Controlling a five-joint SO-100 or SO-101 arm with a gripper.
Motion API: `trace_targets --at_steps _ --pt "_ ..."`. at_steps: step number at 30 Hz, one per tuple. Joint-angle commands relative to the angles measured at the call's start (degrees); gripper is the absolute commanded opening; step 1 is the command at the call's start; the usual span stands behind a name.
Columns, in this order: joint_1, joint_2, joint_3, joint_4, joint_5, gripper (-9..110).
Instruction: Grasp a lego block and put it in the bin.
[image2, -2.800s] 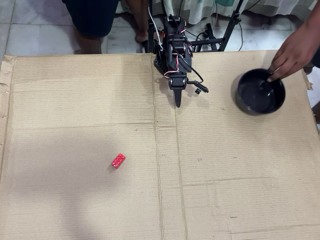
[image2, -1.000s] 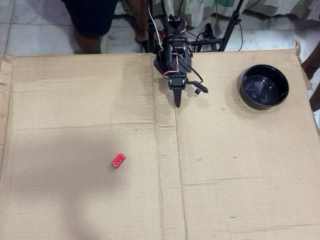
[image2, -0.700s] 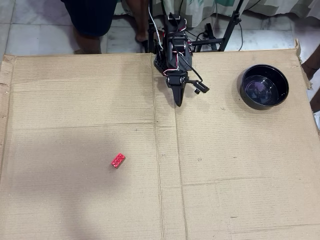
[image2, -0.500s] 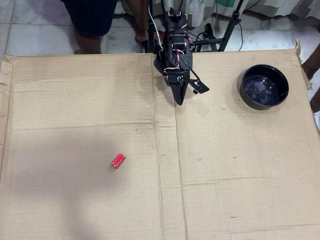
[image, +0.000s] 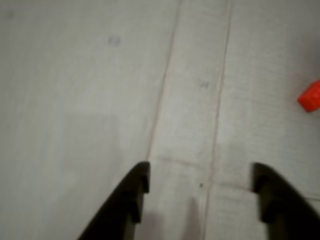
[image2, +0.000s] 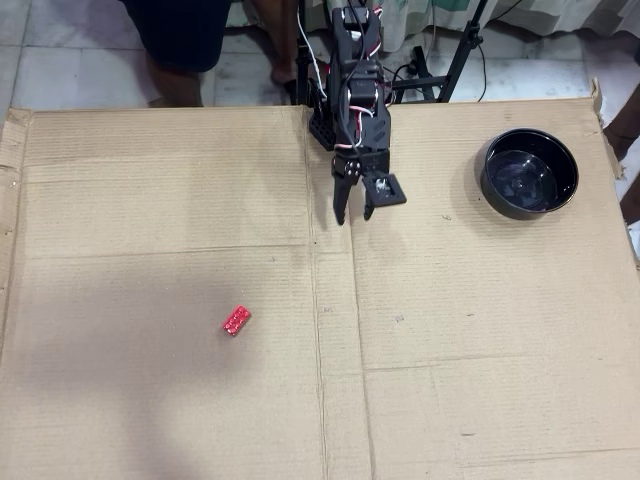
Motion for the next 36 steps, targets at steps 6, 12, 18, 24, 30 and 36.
trace_targets --at_steps 6,12,18,24,30,36 --pt "6.5 -15.4 -7.1 -19.4 2.8 28" --pt "12.7 -29.8 -15.3 -25.8 2.8 28" --pt "17.6 -44.6 -27.3 -26.7 2.8 28" --pt "21.6 -61.3 -42.5 -26.8 2.8 28" --pt "24.4 -74.4 -55.7 -26.8 2.8 28" --pt "26.5 -83.8 -66.0 -26.7 2.6 28"
